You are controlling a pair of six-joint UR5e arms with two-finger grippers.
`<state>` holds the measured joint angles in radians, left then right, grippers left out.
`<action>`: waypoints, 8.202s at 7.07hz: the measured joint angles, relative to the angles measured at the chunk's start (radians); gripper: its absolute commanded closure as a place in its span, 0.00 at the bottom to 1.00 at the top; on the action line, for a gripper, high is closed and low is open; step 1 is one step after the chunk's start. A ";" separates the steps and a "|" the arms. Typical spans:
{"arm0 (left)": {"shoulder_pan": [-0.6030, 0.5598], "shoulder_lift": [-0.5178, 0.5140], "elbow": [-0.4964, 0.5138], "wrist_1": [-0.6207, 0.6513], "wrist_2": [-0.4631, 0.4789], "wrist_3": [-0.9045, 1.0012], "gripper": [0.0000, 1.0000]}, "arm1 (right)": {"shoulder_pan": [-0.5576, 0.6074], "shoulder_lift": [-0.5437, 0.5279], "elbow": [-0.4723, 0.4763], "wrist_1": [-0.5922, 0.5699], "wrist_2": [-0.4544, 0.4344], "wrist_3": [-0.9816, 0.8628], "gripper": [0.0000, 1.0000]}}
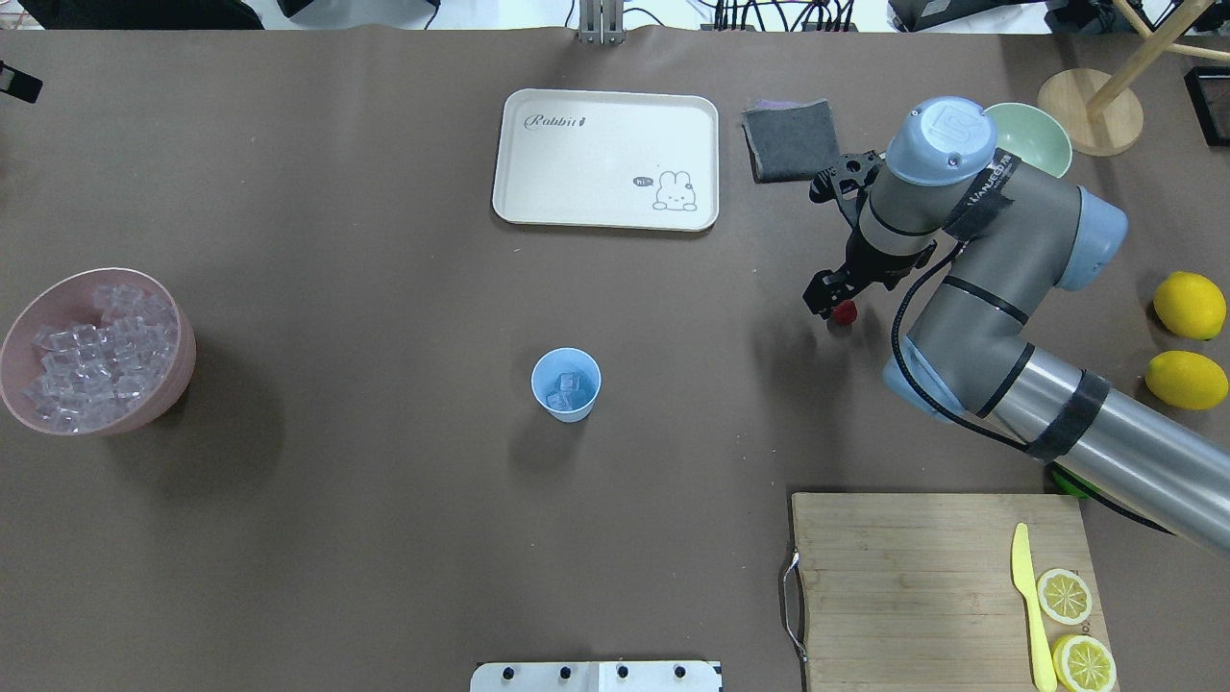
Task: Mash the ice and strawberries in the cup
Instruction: 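Close the right gripper on the red strawberry, then carry the strawberry with the right gripper over the light-blue cup, then open the right gripper to drop the strawberry into the cup, then move the right gripper to the top of the steel muddler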
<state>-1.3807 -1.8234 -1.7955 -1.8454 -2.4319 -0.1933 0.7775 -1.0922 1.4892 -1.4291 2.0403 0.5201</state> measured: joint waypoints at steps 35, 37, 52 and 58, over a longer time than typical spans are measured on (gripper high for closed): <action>-0.004 0.058 0.015 -0.006 0.001 -0.018 0.03 | -0.289 0.246 0.221 0.123 -0.214 0.029 1.00; -0.004 0.059 0.013 -0.006 0.001 -0.017 0.03 | -0.303 0.256 0.181 0.153 -0.228 0.029 1.00; -0.003 0.050 0.032 -0.021 0.000 -0.013 0.03 | -0.243 0.263 0.141 0.214 -0.178 0.016 0.00; -0.003 0.046 0.019 -0.025 0.001 -0.009 0.03 | 0.101 0.176 0.139 0.020 0.163 0.013 0.00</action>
<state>-1.3836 -1.7773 -1.7762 -1.8706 -2.4314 -0.2020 0.8782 -0.9165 1.6280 -1.4086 2.2032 0.5328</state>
